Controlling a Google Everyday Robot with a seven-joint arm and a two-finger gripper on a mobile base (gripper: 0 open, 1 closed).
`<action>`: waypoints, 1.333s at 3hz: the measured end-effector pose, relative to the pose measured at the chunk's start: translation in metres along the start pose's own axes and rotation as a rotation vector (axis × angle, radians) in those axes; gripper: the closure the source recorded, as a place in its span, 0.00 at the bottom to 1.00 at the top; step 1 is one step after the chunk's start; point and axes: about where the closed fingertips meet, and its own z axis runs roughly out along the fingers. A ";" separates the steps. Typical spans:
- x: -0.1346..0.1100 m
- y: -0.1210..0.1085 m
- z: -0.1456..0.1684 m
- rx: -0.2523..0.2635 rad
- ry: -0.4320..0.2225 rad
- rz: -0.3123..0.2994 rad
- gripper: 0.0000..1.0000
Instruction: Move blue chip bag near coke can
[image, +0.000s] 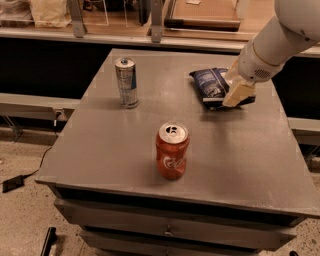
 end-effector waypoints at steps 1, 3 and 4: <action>0.006 0.005 0.015 -0.053 -0.011 -0.003 0.14; 0.010 0.010 0.028 -0.090 -0.018 -0.001 0.26; 0.010 0.010 0.030 -0.093 -0.018 -0.002 0.49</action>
Offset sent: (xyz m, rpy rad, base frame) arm 0.0001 -0.0073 -0.0417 0.0379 0.1146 0.0375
